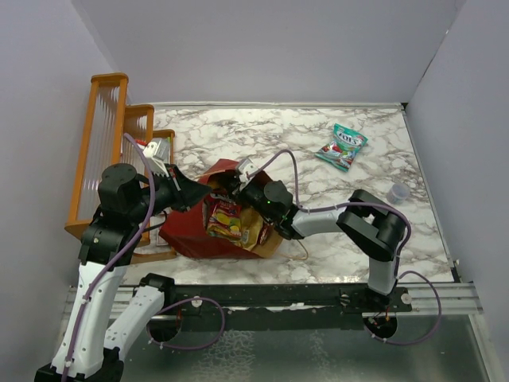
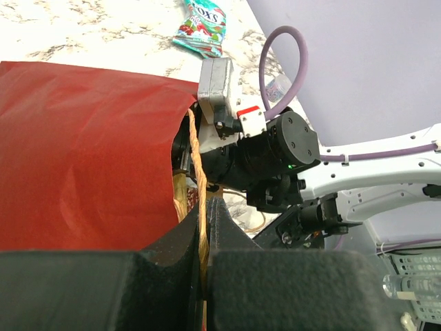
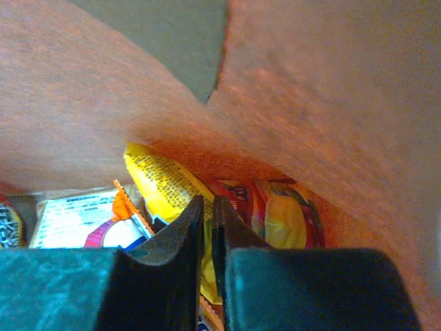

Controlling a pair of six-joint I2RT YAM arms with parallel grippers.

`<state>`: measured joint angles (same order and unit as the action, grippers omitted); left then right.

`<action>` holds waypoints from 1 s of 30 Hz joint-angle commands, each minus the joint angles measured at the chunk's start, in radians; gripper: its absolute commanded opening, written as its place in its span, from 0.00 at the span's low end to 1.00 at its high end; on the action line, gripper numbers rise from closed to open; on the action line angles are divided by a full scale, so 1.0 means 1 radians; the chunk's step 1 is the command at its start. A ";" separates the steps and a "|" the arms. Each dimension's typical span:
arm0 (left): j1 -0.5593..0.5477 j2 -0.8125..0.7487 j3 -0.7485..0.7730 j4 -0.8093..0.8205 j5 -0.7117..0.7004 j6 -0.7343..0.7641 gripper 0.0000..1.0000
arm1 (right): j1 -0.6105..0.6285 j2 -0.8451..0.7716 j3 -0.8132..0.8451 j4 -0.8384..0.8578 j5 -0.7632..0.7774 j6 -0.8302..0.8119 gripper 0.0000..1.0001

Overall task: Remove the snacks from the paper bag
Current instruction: Take out the snack from the paper bag, then place the snack at the center of the board.

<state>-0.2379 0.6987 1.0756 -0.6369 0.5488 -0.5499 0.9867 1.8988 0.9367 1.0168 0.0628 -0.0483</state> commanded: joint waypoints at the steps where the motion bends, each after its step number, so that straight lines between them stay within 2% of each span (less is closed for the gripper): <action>1: -0.003 -0.018 -0.002 0.013 0.016 -0.012 0.00 | 0.007 -0.015 -0.007 -0.015 0.020 0.018 0.03; 6: -0.003 -0.010 0.010 0.005 0.007 -0.004 0.00 | 0.009 -0.114 -0.024 -0.134 -0.027 0.082 0.01; 11: -0.003 -0.007 0.016 -0.007 -0.020 -0.009 0.00 | 0.012 -0.301 -0.090 -0.266 -0.070 0.140 0.01; 17: -0.003 -0.016 -0.011 0.004 -0.043 -0.031 0.00 | 0.012 -0.558 -0.201 -0.543 -0.118 0.200 0.01; 22: -0.003 -0.041 -0.048 0.005 -0.054 -0.055 0.00 | 0.012 -0.850 -0.258 -0.801 -0.007 0.229 0.01; 26: -0.003 -0.050 -0.051 -0.014 -0.070 -0.061 0.00 | 0.012 -1.059 -0.191 -1.055 0.105 0.231 0.01; 30: -0.003 -0.050 -0.043 -0.029 -0.075 -0.049 0.00 | 0.012 -1.166 -0.103 -1.208 0.248 0.222 0.01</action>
<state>-0.2379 0.6647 1.0286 -0.6369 0.5034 -0.5976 0.9939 0.8227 0.7330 0.0410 0.1211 0.1642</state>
